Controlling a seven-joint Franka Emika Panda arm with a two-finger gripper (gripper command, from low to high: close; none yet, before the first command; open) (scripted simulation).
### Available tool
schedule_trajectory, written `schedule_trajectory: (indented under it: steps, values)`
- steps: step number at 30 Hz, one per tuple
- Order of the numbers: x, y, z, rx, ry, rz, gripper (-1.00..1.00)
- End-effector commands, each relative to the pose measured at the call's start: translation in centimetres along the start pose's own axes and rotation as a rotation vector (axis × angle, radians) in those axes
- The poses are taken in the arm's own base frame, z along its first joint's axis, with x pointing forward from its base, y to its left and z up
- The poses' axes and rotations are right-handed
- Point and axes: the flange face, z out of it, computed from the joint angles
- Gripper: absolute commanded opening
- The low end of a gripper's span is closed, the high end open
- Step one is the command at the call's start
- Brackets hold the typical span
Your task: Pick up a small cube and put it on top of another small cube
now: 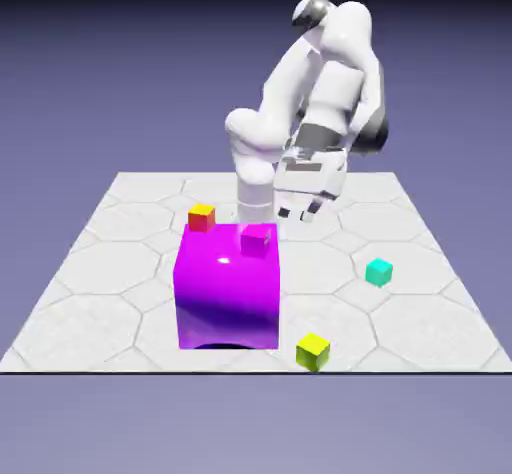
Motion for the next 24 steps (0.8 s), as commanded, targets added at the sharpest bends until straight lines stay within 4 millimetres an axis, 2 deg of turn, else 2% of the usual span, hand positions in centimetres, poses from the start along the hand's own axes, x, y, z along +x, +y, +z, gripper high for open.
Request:
schedule_trajectory:
  steps: [1,10,20,22,24]
  values:
    - [-0.4,0.3,0.8,-0.018,0.012,0.035,0.0]
    - [-3.7,3.7,8.8,-0.193,0.142,0.353,0.0]
    - [-6.1,9.2,17.9,-0.418,0.341,0.72,0.0]
    - [-6.4,10.5,19.5,-0.466,0.389,0.793,0.0]
    - [-6.5,10.7,19.6,-0.472,0.394,0.802,0.0]
